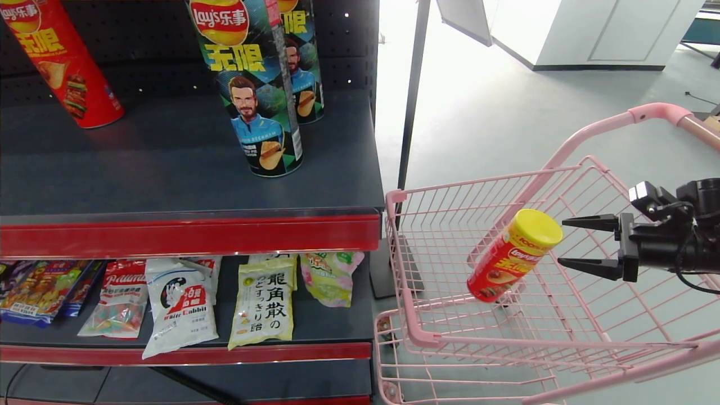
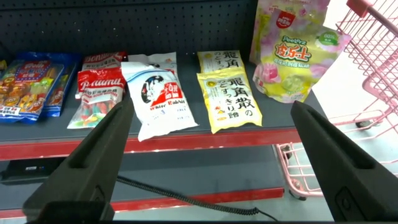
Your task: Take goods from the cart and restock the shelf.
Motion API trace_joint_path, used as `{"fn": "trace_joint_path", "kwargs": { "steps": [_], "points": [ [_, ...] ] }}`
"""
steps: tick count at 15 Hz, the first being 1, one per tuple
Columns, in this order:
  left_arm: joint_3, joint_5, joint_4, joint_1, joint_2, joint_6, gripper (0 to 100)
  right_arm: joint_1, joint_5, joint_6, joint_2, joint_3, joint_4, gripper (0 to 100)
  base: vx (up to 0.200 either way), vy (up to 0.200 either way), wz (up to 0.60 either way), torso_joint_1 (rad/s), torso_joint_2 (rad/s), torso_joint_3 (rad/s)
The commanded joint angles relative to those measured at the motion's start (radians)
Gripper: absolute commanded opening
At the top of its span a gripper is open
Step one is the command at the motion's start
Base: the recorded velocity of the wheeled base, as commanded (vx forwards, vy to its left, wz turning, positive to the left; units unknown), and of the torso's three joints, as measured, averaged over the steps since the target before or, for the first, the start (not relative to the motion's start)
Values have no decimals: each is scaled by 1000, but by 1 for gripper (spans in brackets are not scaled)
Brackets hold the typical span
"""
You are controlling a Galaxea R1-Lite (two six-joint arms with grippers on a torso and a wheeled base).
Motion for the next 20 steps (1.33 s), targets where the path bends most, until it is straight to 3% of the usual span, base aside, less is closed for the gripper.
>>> {"fn": "trace_joint_path", "kwargs": {
  "steps": [1, 16, 17, 20],
  "points": [
    [0, 0, 0, -1, 1, 0, 100, 31, 0, -2, 22, 0, 0, 100, 0, 0, 0, 0, 0, 0],
    [1, 0, 0, -1, 1, 0, 100, 281, 5, 75, 63, -65, 63, 100, 0, 0, 0, 0, 0, 0],
    [1, 0, 0, 1, 1, 0, 100, 291, 5, 75, 61, -66, 62, 0, 0, 0, 0, 0, 0, 0],
    [0, 0, 0, -1, 1, 0, 100, 320, 3, 85, 61, -71, 66, 0, 0, 0, 0, 0, 0, 0]
  ]
}}
